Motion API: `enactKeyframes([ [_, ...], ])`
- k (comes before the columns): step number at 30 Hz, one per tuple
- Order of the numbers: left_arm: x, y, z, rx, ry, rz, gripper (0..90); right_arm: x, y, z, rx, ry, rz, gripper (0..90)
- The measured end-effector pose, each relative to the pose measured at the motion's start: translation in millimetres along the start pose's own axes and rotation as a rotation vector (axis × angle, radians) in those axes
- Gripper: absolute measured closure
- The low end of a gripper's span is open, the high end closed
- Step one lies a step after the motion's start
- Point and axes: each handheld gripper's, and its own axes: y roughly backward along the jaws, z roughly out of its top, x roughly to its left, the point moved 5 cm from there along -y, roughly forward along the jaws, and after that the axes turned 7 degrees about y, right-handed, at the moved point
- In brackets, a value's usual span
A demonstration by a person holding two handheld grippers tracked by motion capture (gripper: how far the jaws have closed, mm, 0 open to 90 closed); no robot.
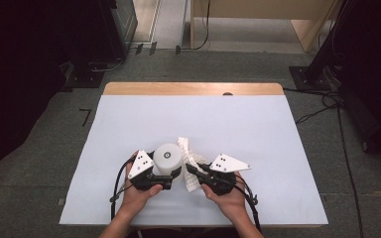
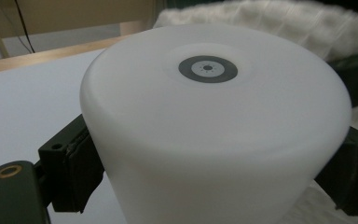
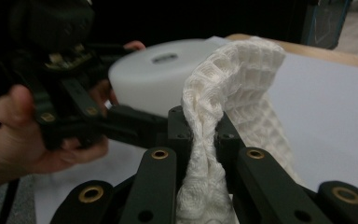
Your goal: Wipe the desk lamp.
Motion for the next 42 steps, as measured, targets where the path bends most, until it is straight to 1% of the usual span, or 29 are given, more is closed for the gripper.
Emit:
enactKeyframes([
  [3, -4.8, -2.9, -1.3, 0.012, -0.018, -0.019, 8.5, 2.4, 8.1, 12.1, -0.051, 0.004, 0.014, 82.1],
  [5, -9.5, -2.7, 0.3, 0.002, -0.037, -0.032, 8.5, 1.3, 10.4, 15.4, -0.056, 0.009, 0.007, 82.1],
  [7, -10.6, -2.2, 1.3, -0.001, -0.040, -0.035, 8.5, -2.0, 9.4, 11.5, -0.045, -0.005, 0.004, 82.1],
  [8, -11.9, 0.8, 5.7, -0.020, -0.037, -0.049, 8.5, -5.5, 7.1, 5.1, -0.027, -0.027, 0.004, 82.1],
  [9, -11.7, 1.6, 6.9, -0.026, -0.033, -0.052, 8.5, -7.8, 4.8, 0.3, -0.013, -0.035, 0.002, 82.1],
  [10, -10.7, 2.3, 8.5, -0.028, -0.034, -0.052, 8.5, -9.4, 3.0, -3.4, 0.004, -0.038, -0.004, 82.1],
  [11, -10.0, 2.3, 9.2, -0.031, -0.029, -0.050, 8.5, -12.3, 0.9, -8.1, 0.029, -0.036, -0.026, 81.9],
  [12, -8.6, 2.1, 9.7, -0.031, -0.026, -0.047, 8.5, -15.4, 0.3, -11.1, 0.048, -0.044, -0.052, 81.7],
  [13, -6.5, 1.9, 9.6, -0.028, -0.026, -0.042, 8.5, -20.4, 0.6, -14.2, 0.066, -0.070, -0.078, 81.0],
  [14, -4.5, 1.3, 9.0, -0.024, -0.025, -0.038, 8.5, -26.5, 1.9, -17.2, 0.082, -0.110, -0.098, 79.2],
  [16, -0.4, -0.3, 7.8, -0.014, -0.020, -0.033, 8.5, -42.8, 8.2, -24.8, 0.115, -0.166, -0.177, 76.2],
  [18, 3.4, -2.0, 8.0, -0.010, -0.011, -0.022, 8.5, -58.6, 16.6, -33.8, 0.135, -0.207, -0.233, 72.5],
  [19, 4.1, -2.2, 8.3, -0.009, -0.009, -0.023, 8.5, -68.2, 20.7, -40.3, 0.174, -0.209, -0.291, 67.6],
  [20, 4.5, -2.4, 8.8, -0.011, -0.009, -0.025, 8.5, -74.2, 23.3, -43.9, 0.193, -0.204, -0.328, 62.6],
  [22, 5.0, -2.7, 9.4, -0.013, -0.010, -0.023, 8.5, -87.8, 31.2, -50.0, 0.217, -0.223, -0.418, 48.7],
  [23, 5.4, -2.9, 9.4, -0.012, -0.011, -0.020, 8.5, -93.8, 35.4, -51.2, 0.229, -0.213, -0.467, 43.0],
  [24, 5.8, -3.0, 9.3, -0.011, -0.011, -0.020, 8.5, -99.4, 41.4, -50.1, 0.224, -0.206, -0.514, 38.6],
  [25, 6.1, -3.1, 9.0, -0.008, -0.011, -0.021, 8.5, -101.0, 45.2, -48.0, 0.207, -0.210, -0.521, 38.3],
  [26, 6.1, -3.1, 9.0, -0.008, -0.011, -0.021, 8.5, -101.0, 45.2, -48.0, 0.207, -0.210, -0.521, 38.3],
  [27, 6.6, -4.1, 7.9, 0.000, -0.013, -0.019, 8.5, -98.5, 49.6, -38.5, 0.149, -0.201, -0.477, 37.6],
  [28, 6.1, -5.1, 7.3, 0.004, -0.008, -0.019, 8.5, -95.9, 47.3, -36.6, 0.148, -0.189, -0.456, 36.9],
  [29, 6.0, -5.7, 6.7, 0.007, -0.010, -0.019, 8.5, -92.2, 42.5, -35.5, 0.159, -0.170, -0.434, 35.0],
  [32, 3.2, -8.3, 3.6, 0.026, -0.022, -0.026, 8.5, -85.0, 23.3, -41.0, 0.210, -0.151, -0.413, 29.6],
  [33, 2.2, -8.9, 2.8, 0.029, -0.024, -0.028, 8.5, -83.6, 14.8, -46.8, 0.245, -0.150, -0.414, 27.0],
  [35, -0.2, -10.5, 0.8, 0.043, -0.032, -0.034, 8.5, -83.6, 5.8, -56.4, 0.294, -0.147, -0.425, 28.0],
  [37, -2.5, -13.0, -1.7, 0.055, -0.046, -0.036, 8.5, -84.1, -1.1, -64.5, 0.321, -0.139, -0.434, 25.9],
  [38, -3.0, -14.1, -2.6, 0.058, -0.051, -0.035, 8.5, -84.6, -4.5, -68.4, 0.342, -0.138, -0.441, 22.5],
  [39, -3.1, -14.9, -3.5, 0.062, -0.054, -0.035, 8.5, -85.3, -6.1, -69.9, 0.349, -0.144, -0.446, 20.5],
  [42, -3.1, -16.9, -6.5, 0.072, -0.069, -0.027, 8.5, -87.1, -9.0, -74.2, 0.375, -0.159, -0.432, 16.3],
])
